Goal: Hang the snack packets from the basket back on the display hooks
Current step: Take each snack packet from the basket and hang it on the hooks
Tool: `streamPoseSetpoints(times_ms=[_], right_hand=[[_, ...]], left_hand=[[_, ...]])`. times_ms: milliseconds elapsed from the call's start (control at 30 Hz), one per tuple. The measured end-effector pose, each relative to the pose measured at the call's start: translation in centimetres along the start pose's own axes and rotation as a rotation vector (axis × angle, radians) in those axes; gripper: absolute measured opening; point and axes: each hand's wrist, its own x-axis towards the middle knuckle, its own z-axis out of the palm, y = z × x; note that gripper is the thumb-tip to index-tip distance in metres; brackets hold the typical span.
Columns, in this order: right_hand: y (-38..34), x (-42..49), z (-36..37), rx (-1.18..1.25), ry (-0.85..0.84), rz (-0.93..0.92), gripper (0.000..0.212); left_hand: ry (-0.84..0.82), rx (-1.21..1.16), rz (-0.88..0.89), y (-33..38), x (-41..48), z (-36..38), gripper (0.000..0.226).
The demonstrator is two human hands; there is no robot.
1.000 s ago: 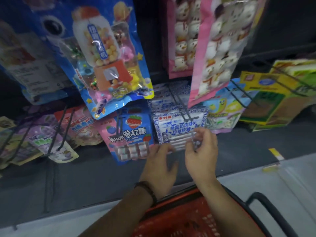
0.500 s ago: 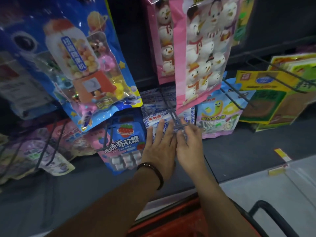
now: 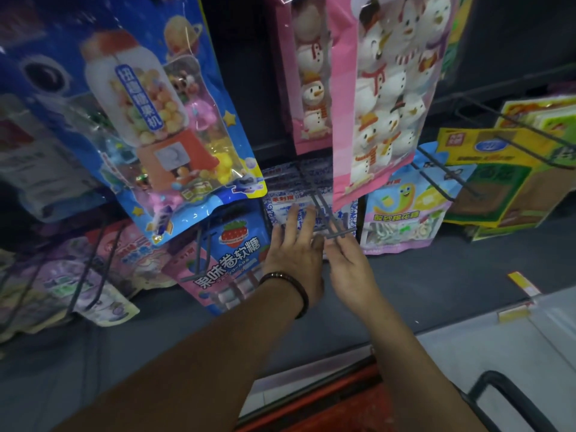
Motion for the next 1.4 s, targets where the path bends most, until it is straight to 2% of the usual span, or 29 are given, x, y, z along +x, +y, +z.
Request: streamPoseSetpoints(times_ms=[133,300,400,433,567,733,833,967,1000,1067,1100,1200,1400], right_hand=[[-1.3,-0.7,-0.8,-0.028,-0.004,0.0,0.049],[-3.4,-3.1,-3.6,-0.054,0.16,-0.028,0.049],[-6.2,-4.9,-5.6,-0.053,0.248,-0.039,0.046],[-7.2,-5.6,-6.2,-0.075,0.266,-0.051,0.044],[-11.7,-8.1,-8.9,-0.167,0.319,-0.12,0.039],[-16.8,-9.9,-11.2,-0.314,0.252,-0.243,0.048],[-19.8,-9.9,-12.3,-0.418,0.169,-0.313,0.057],[-22.8,-8.6,-12.4,-0.672,0.005,-0.375,0.082],[-23.4,-8.2,-12.3,-0.73,-0.03,-0.365,0.089],[-24.3,-7.3,-11.9,-0.816,-0.075,-0.347,0.1],[-24.7,-6.7,-11.7,-0.844,-0.082,-0.342,0.103],[-25.4,-4.8,-11.0,-0.893,-0.085,-0.324,0.106],[-26.0,-1.4,-9.7,-0.959,-0.12,-0.278,0.108]], left_hand=[[-0.116,-0.066,0.02,0.4,-1.2,-1.2,0.089],[-0.206,-0.193,0.013,0.4,-5.0,-3.9,0.049],[-0.223,-0.486,-0.09,0.4,-7.7,-6.5,0.019],[-0.195,-0.57,-0.101,0.3,-8.5,-7.3,0.015],[-0.023,-0.776,-0.139,0.1,-10.6,-11.1,0.023],[0.257,-1.038,-0.202,1.3,-11.1,-18.3,0.016],[0.358,-1.111,-0.17,1.9,-9.9,-21.3,0.031],[0.416,-1.153,-0.19,2.2,-7.7,-23.8,0.045],[0.436,-1.148,-0.205,2.2,-7.1,-24.2,0.037],[0.465,-1.108,-0.223,1.9,-5.9,-24.4,0.006],[0.475,-1.105,-0.226,1.7,-5.2,-24.4,0.016],[0.486,-1.15,-0.222,1.1,-3.6,-24.4,0.02],[0.471,-1.054,-0.268,-2.0,0.4,-24.6,0.019]])
